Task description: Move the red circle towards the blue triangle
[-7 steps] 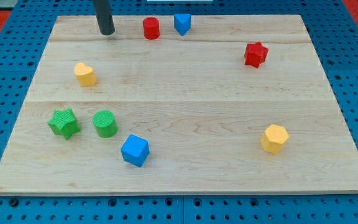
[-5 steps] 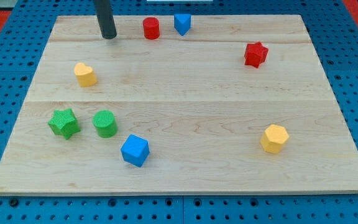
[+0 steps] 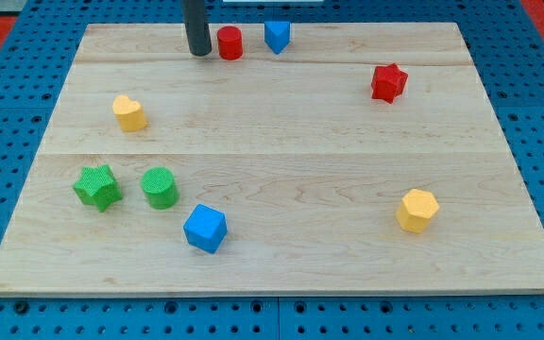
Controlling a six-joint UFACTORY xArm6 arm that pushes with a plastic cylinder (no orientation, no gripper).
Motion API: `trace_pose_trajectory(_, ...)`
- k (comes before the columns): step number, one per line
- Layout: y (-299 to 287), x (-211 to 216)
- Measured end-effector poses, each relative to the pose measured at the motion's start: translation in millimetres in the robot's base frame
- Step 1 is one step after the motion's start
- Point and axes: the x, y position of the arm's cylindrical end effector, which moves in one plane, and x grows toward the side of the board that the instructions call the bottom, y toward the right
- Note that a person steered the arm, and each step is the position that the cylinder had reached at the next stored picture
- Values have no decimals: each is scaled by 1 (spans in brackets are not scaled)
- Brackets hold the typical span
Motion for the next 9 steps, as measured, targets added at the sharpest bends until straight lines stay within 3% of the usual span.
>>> trace_pose_trajectory(3, 27, 0)
trace_pose_trajectory(9, 20, -24)
